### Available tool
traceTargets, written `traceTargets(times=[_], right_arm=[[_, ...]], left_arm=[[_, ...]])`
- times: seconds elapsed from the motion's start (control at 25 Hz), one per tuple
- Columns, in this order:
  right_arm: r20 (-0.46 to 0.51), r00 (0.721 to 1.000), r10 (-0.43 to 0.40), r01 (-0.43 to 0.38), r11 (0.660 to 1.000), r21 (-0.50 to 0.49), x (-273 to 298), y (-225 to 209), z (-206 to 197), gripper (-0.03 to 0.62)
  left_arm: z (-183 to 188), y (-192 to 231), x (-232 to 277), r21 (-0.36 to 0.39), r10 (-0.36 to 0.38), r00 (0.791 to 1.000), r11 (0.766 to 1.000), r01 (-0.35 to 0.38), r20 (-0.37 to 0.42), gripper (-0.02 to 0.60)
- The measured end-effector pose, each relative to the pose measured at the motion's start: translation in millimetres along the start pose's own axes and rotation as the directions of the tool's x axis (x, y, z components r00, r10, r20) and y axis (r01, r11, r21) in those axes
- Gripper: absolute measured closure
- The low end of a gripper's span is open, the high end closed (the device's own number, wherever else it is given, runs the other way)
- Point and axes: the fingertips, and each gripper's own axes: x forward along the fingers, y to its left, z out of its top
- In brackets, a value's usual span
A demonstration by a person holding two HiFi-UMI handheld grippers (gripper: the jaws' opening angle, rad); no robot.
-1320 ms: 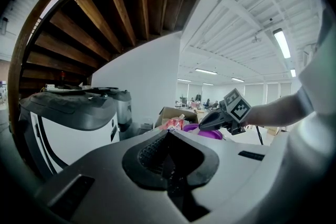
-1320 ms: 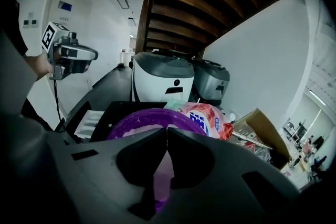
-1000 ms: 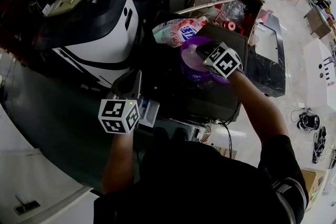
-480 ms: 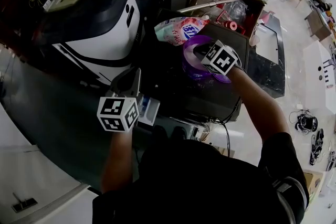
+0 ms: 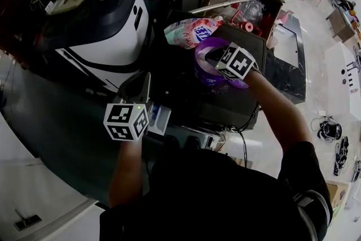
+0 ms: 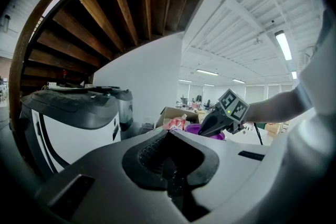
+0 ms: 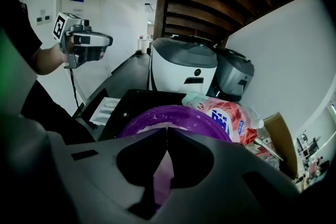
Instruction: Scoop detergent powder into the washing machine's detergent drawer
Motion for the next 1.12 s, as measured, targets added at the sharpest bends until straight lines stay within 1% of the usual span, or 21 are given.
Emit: traceTargets(times=[0.16, 0.56, 0.76, 0.92, 1.12], right_arm=[[0.001, 1.0, 0.03, -0.03, 0.999, 0.021, -1.4, 1.3, -2.3, 0.574], [0.031, 0.994, 0.102, -0.105, 0.989, 0.108, -7.7, 4.5, -3.4, 0.576], [0.064, 0.986, 0.152, -0.161, 0.973, 0.165, -13.1, 9.4, -2.3, 0.575], [0.08, 0.981, 0.177, -0.19, 0.961, 0.202, -15.9, 9.3, -2.1, 0.576], [0.101, 0.971, 0.214, -0.234, 0.939, 0.252, -21.3, 10.0, -1.8, 0.576]], left_arm=[[0.9, -0.7, 0.7, -0.002, -0.002, 1.0, 1.0, 0.002, 0.001, 0.574], [-0.3, -2.1, -0.3, -0.007, 0.003, 1.0, 1.0, -0.003, 0.001, 0.574], [0.0, -5.3, -0.4, -0.007, 0.002, 1.0, 1.0, -0.002, 0.001, 0.574], [0.4, -7.9, -0.3, -0.008, 0.002, 1.0, 1.0, -0.002, 0.0, 0.574], [2.1, -11.0, -1.9, -0.008, 0.006, 1.0, 1.0, -0.006, 0.004, 0.574]])
